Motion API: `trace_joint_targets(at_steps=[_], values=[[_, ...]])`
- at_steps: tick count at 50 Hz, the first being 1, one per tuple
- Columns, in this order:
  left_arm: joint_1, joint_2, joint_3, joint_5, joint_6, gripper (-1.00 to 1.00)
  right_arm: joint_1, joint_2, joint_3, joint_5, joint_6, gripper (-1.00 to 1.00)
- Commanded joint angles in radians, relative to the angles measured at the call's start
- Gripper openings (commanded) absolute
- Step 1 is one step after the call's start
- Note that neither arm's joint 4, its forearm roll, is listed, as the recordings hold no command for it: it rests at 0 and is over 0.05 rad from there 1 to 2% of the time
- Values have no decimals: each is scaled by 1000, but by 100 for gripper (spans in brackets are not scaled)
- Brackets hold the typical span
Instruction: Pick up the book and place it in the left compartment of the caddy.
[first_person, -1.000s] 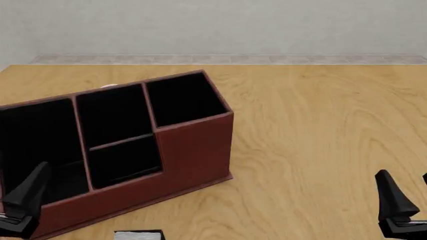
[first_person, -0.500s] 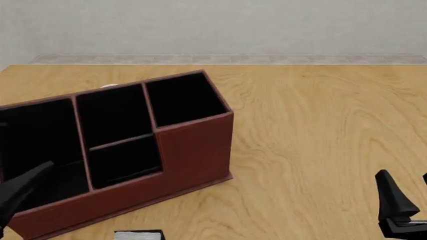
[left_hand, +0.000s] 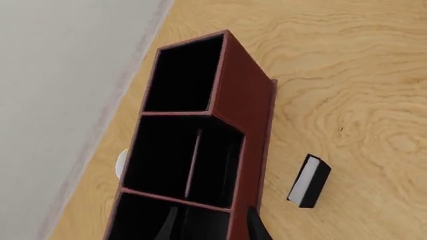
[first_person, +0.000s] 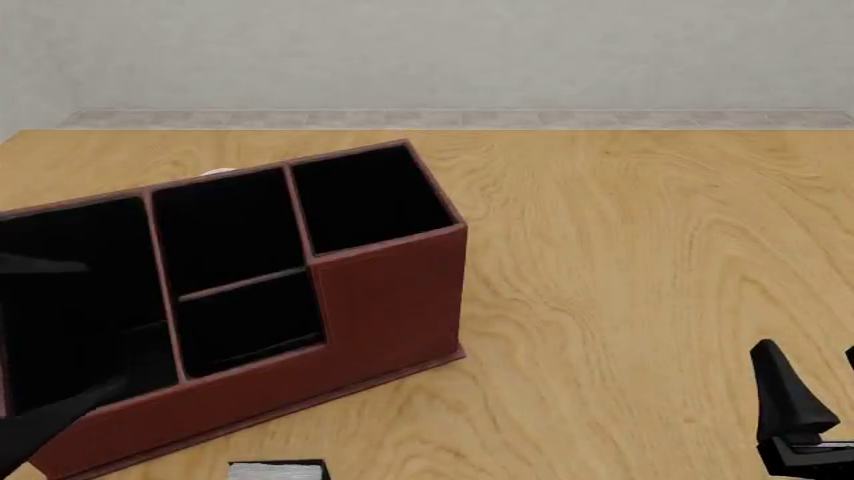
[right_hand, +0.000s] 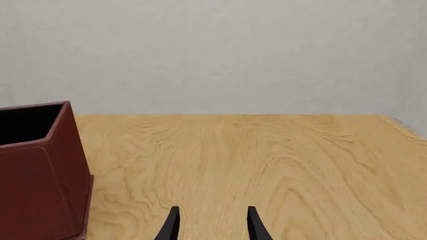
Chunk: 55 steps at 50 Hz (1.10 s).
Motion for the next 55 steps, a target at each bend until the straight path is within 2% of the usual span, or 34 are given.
trace_joint_targets(at_steps=[1,4,9,11,12,14,17,19,21,30,40,45,48,55], values=[[-57,36,-5,72,60,100,0,-1,1,0,0,100],[-76,45,-6,75,61,100,0,-1,1,0,0,100],[-168,87,10,90,17,100,0,-1,1,0,0,100],[-175,94,15,96,-8,100,0,-1,1,0,0,100],[-180,107,2,108,-10,100,0,-1,1,0,0,100],[-171,93,34,112,4,100,0,-1,1,0,0,100],[-190,125,11,135,-11,100,0,-1,1,0,0,100],[-235,154,-4,127,-44,100,0,-1,1,0,0,100],[-245,164,4,128,-62,100,0,-1,1,0,0,100],[-237,223,27,102,-83,100,0,-1,1,0,0,100],[-249,268,113,34,-105,100,0,-1,1,0,0,100],[-242,282,150,5,-93,100,0,-1,1,0,0,100],[-210,275,187,-14,-56,100,0,-1,1,0,0,100],[-223,312,209,-53,-77,100,0,-1,1,0,0,100]])
